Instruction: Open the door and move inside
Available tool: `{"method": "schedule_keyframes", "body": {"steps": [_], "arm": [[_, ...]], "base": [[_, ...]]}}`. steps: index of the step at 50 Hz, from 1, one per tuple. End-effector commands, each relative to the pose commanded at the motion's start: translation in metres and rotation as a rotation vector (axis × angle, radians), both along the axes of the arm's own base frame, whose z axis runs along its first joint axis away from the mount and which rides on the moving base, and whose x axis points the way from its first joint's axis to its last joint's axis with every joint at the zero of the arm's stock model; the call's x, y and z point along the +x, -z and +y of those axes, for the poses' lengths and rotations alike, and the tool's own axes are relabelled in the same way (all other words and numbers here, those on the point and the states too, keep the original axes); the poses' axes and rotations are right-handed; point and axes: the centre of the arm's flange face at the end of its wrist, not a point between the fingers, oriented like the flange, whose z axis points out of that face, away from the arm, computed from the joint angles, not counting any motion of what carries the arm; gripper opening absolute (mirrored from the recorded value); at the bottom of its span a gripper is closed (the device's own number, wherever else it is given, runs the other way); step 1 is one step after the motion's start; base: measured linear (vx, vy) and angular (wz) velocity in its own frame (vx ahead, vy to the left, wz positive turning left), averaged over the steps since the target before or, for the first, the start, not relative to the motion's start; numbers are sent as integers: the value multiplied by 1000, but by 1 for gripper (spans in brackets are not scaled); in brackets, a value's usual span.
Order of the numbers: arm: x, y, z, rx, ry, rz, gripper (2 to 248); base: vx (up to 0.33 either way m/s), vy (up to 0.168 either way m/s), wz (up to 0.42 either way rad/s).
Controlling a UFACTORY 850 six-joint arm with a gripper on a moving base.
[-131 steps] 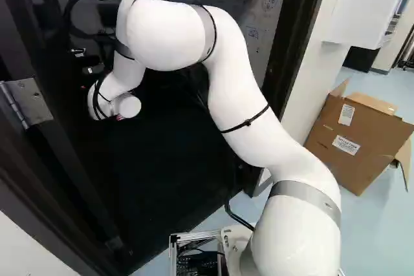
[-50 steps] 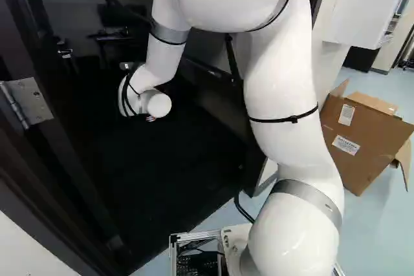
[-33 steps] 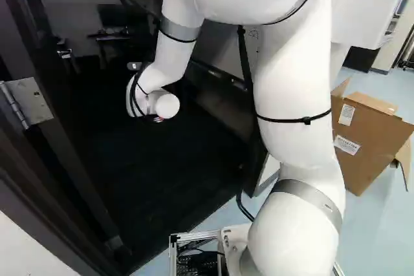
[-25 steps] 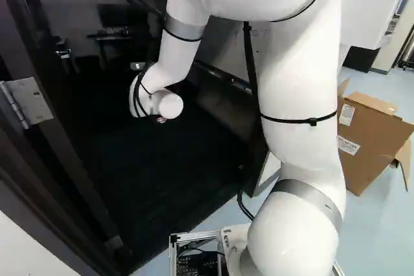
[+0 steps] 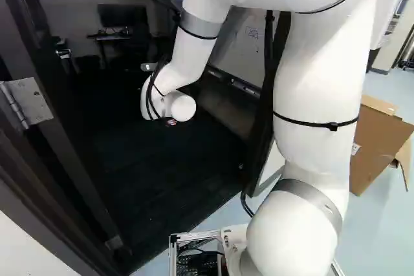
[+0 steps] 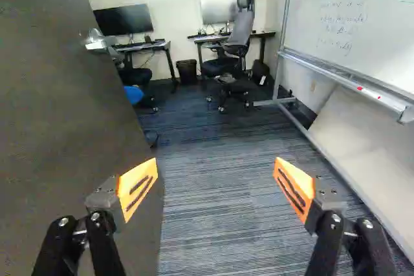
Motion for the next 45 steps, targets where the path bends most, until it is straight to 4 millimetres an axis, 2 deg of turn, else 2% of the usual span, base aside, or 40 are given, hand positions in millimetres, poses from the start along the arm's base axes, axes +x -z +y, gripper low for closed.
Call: {"method": "schedule_keyframes", "body": {"steps": [45], "arm": [[-40, -4, -71, -30, 33, -8, 247]], "base": [[0, 0, 0]]}}
